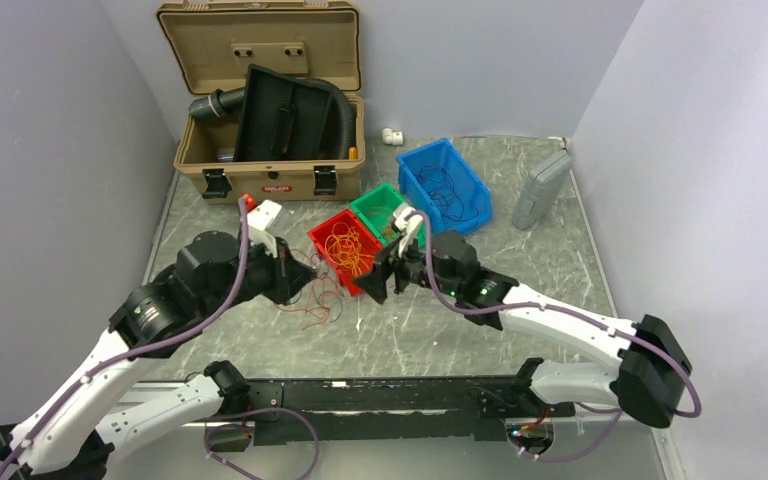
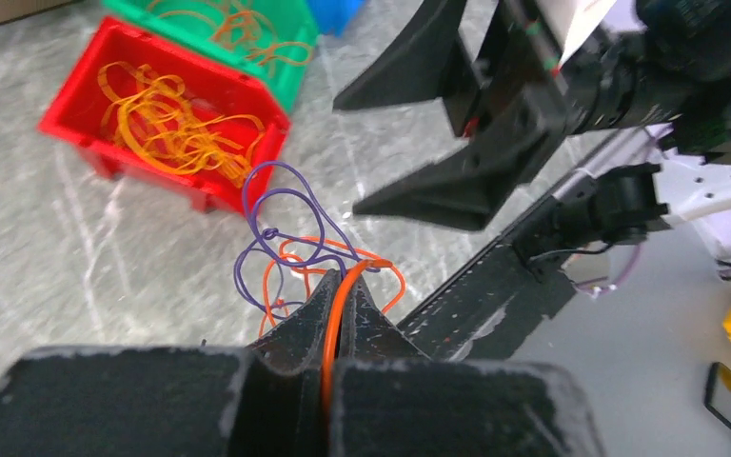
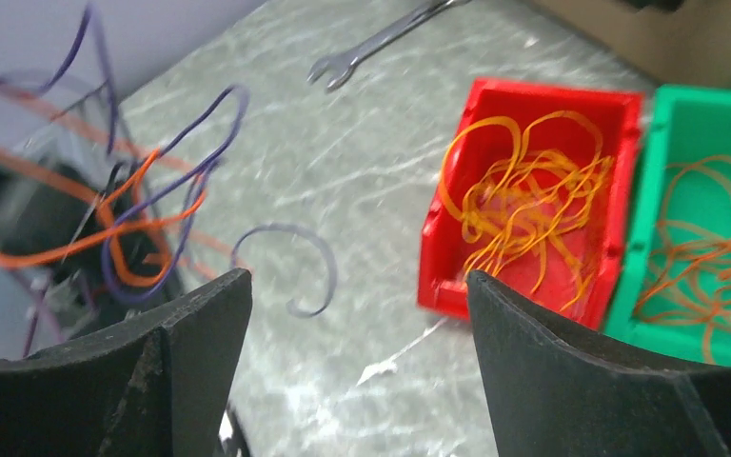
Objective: Untangle the cables
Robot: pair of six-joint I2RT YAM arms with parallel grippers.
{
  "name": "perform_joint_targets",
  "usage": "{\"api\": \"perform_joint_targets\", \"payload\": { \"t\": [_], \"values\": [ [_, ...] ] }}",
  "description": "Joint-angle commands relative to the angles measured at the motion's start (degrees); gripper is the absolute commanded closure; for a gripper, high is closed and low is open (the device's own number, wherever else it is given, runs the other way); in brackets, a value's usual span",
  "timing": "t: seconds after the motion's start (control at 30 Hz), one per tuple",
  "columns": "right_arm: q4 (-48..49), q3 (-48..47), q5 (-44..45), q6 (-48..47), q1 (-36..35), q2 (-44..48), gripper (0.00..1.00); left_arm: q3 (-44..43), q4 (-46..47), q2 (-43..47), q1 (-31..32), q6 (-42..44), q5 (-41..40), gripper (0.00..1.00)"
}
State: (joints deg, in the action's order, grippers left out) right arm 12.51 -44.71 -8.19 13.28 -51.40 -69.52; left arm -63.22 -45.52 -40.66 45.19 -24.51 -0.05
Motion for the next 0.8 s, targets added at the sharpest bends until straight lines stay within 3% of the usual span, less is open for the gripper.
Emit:
{"api": "perform_joint_targets", "payload": {
  "t": [0.0, 0.23, 0.37, 0.7, 0.73, 0.77],
  "values": [
    [-0.52, 5.93, -9.72, -3.19, 0.13, 7.76, 0.15, -0.03, 10.36, -3.46, -0.2, 1.4, 10.53, 1.0],
    [-3.34, 12.84, -11.47, -3.33, 0.13, 22.41, 0.19, -1.76, 16.18, -10.79, -0.23, 1.24, 16.68, 1.0],
    [-4.01, 14.17, -12.41, -3.57, 0.09, 27.25, 0.27, -1.85, 18.5, -13.37, -0.16, 0.32, 19.12, 1.0],
    [-8.7, 8.61, -13.03, -6.39, 0.16, 21.15, 0.41, -2.33, 20.52, -14.91, -0.11, -0.84, 21.02, 1.0],
    [-8.05, 8.71, -12.57, -6.17, 0.11, 20.76, 0.44, -2.2, 20.43, -14.74, -0.18, -0.81, 21.0, 1.0],
    [-7.51, 8.82, -11.95, -5.75, 0.19, 20.51, 0.56, -1.98, 20.4, -14.59, -0.15, -0.73, 21.06, 1.0]
  ]
}}
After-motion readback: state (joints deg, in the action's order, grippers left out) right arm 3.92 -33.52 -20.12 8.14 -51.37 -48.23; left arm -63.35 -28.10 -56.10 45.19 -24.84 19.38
